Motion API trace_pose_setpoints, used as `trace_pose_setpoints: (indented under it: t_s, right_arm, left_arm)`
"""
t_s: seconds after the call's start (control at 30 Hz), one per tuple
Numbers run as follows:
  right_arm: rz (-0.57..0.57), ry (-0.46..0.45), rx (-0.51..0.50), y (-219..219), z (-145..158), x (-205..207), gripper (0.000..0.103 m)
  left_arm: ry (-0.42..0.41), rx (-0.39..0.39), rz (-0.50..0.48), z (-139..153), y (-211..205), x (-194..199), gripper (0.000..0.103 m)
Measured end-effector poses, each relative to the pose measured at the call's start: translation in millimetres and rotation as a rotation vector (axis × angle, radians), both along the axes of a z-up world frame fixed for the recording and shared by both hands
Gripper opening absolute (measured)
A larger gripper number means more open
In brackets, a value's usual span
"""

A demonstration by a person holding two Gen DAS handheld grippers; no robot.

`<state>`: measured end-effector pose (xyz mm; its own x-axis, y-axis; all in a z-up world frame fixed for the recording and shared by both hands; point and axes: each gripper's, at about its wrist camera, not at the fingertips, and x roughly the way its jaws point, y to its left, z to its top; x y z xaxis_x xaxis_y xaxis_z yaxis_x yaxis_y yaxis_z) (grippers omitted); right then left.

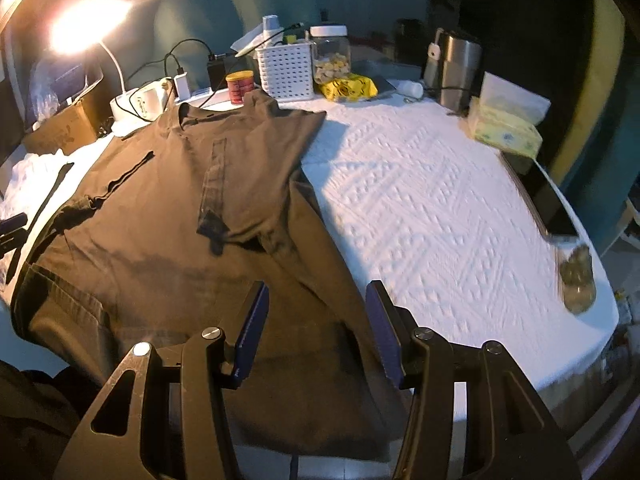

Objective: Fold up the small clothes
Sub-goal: 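Open the left gripper and move both grippers to the shirt hem, then grasp the hem of the T-shirt with both grippers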

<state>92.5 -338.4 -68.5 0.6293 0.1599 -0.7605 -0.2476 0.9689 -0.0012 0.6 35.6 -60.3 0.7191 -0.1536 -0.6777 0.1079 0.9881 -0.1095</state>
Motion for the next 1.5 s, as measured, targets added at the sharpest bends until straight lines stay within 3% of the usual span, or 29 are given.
trace_pose_setpoints:
  t_s: [0.33,0.47,0.73,0.77,0.8,0.83,1.0,1.17,1.2,1.23,1.27,1.33,1.5]
  right_arm:
    - [0.023,0.012,-0.020,-1,-24,-16,0.053]
    - [0.050,0.023,-0.034,4,-34,-19,0.053]
    - [0.063,0.000,-0.038,3,-39,-23,0.048]
    - [0.062,-0.005,-0.038,3,-39,-24,0.048]
    - [0.061,-0.010,-0.036,4,-40,-25,0.046]
    - [0.060,-0.013,-0.035,3,-40,-25,0.042]
    - [0.038,-0.036,-0.035,1,-40,-26,0.031]
    - [0.020,-0.045,-0.037,2,-41,-26,0.031]
    - [0.018,-0.047,-0.034,1,-41,-26,0.029]
    - [0.016,-0.050,-0.034,1,-41,-26,0.015]
    - [0.010,-0.052,-0.036,0,-41,-26,0.009]
    - [0.005,-0.047,-0.030,-2,-39,-26,0.006]
    - [0.004,-0.080,-0.046,-3,-28,-30,0.005]
  left_arm:
    - [0.053,-0.003,0.058,-29,16,-32,0.075]
    - [0.073,0.001,0.041,-39,13,-37,0.061]
    - [0.062,0.024,0.080,-36,22,-50,0.061]
    - [0.057,0.033,0.082,-35,23,-51,0.058]
    - [0.053,0.041,0.086,-35,25,-51,0.046]
    - [0.060,0.044,0.088,-36,25,-51,0.042]
    - [0.093,0.060,0.100,-52,24,-49,0.036]
    - [0.054,0.070,0.105,-53,22,-53,0.033]
    - [0.054,0.085,0.112,-53,22,-53,0.024]
    - [0.054,0.098,0.119,-52,22,-53,0.017]
    - [0.058,0.092,0.121,-51,24,-53,0.005]
    - [0.057,0.064,0.126,-48,26,-54,0.005]
    - [0.007,0.076,0.130,-32,24,-59,0.004]
